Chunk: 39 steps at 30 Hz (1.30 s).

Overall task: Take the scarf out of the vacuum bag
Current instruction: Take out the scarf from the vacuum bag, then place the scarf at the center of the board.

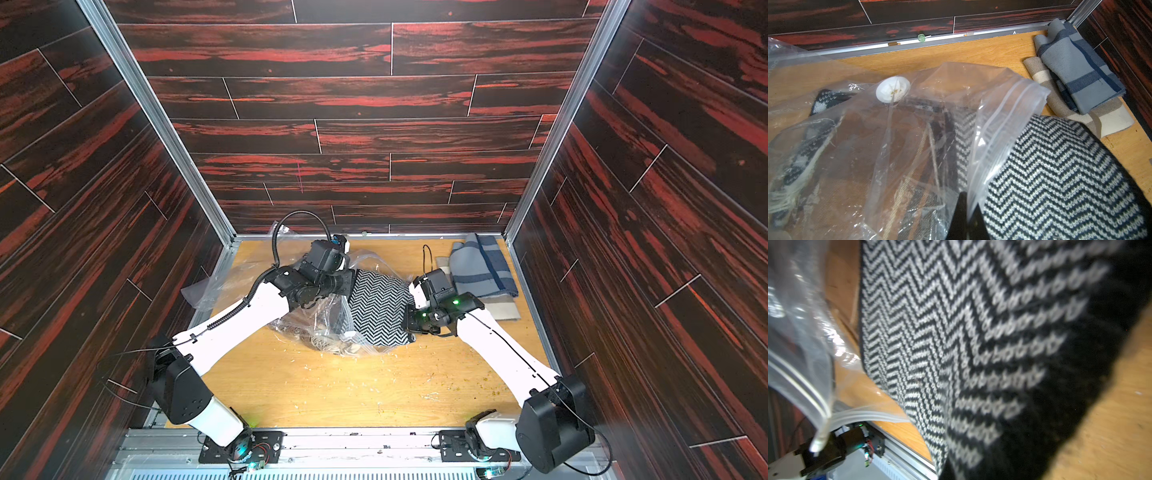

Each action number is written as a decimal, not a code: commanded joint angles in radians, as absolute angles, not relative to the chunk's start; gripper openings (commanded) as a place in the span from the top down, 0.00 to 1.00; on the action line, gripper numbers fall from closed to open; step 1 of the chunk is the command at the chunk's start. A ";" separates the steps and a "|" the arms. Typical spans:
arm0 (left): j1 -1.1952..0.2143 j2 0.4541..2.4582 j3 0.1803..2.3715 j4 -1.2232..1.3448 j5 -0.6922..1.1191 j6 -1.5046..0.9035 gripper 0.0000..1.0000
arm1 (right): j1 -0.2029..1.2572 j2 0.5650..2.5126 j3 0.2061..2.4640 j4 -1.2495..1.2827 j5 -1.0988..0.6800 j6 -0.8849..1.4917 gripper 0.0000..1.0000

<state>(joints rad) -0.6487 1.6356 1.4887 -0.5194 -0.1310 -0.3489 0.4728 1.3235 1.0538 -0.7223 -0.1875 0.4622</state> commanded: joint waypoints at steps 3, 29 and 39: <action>-0.638 1.617 1.500 -0.537 -0.144 -0.360 1.00 | 0.441 1.325 1.085 -0.853 -0.100 0.401 1.00; -0.632 1.634 1.508 -0.523 -0.112 -0.371 1.00 | 0.360 1.430 1.147 -0.987 0.391 0.329 1.00; -0.631 1.629 1.506 -0.527 -0.121 -0.367 1.00 | 0.335 1.488 1.179 -0.993 0.492 0.313 1.00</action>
<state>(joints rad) -0.6403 1.6356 1.4887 -0.5236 -0.1120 -0.3672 0.3439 1.4700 1.1423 -0.9710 0.4343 0.3210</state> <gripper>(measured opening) 0.053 0.086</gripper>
